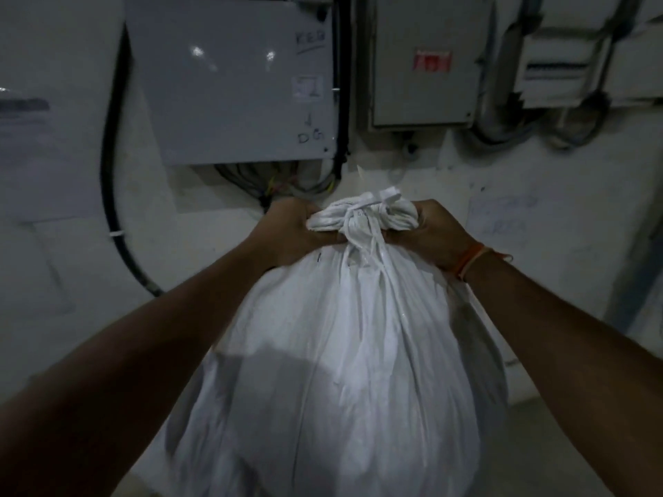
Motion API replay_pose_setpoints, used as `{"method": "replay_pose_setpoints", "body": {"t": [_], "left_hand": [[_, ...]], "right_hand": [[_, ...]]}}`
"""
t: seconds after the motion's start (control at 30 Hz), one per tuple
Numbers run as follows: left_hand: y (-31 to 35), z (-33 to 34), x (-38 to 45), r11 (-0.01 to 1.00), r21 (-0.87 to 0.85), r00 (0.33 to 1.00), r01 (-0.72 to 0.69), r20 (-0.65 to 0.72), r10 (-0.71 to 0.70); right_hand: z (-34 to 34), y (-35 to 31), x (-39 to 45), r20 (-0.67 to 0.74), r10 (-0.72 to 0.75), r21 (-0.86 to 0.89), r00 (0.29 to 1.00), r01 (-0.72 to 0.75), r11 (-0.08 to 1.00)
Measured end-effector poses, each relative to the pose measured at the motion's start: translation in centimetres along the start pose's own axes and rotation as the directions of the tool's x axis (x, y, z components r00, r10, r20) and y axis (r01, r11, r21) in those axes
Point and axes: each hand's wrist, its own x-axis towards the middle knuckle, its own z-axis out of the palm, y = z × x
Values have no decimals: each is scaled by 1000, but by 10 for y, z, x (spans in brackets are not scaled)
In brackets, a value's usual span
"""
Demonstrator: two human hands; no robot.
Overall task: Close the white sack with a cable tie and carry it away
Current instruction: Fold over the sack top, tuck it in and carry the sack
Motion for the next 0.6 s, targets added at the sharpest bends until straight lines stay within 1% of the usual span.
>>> {"method": "replay_pose_setpoints", "body": {"t": [0.13,0.27,0.4,0.6], "left_hand": [[56,55,42,999,-33,1000,-2,-6,2],[109,106,77,1000,-16,999,10,-38,-11],[159,158,120,1000,12,999,25,-34,-25],[221,247,203,998,-41,999,-42,-26,40]], "right_hand": [[-83,36,-9,-2,-21,35,1000,21,999],[-160,68,-15,10,-29,51,1000,29,998],[-234,102,-18,7,-34,14,999,34,999],[-350,169,-13,-49,-18,-51,999,16,999]]}}
